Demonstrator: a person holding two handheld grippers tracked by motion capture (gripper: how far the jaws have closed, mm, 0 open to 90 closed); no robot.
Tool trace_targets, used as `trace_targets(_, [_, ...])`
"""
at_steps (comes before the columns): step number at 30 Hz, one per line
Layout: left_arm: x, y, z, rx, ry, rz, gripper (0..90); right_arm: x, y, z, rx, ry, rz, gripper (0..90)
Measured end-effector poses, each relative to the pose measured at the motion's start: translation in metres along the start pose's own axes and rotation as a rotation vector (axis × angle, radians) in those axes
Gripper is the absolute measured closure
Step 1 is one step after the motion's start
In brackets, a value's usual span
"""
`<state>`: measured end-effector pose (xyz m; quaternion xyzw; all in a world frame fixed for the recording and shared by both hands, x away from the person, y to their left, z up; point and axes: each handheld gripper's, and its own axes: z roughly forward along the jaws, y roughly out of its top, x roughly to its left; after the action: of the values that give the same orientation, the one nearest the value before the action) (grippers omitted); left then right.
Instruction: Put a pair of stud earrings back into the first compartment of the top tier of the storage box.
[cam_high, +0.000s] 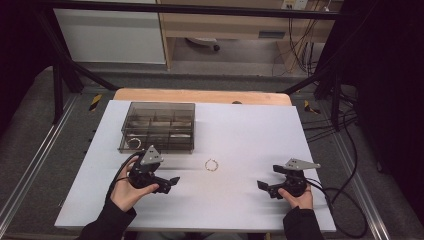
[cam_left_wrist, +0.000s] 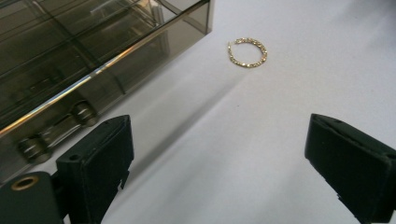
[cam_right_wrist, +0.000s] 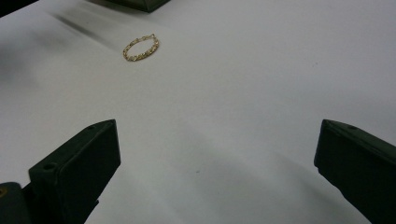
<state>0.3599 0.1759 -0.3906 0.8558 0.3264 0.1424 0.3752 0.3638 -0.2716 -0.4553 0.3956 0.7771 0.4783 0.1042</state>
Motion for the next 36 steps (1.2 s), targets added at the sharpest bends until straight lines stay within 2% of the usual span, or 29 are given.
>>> trace_targets(17, [-0.027, 0.011, 0.025, 0.018, -0.041, 0.054, 8.2, 0.000, 0.000, 0.000, -0.003, 0.000, -0.004, 0.8])
trace_targets(23, [-0.034, 0.016, 0.036, 0.022, -0.057, 0.064, 8.6, 0.000, 0.000, 0.000, -0.002, 0.000, -0.005, 0.8])
trace_targets(36, [-0.042, 0.028, 0.055, 0.030, -0.055, 0.064, 12.9, 0.000, 0.000, 0.000, -0.004, -0.001, -0.004, 0.8])
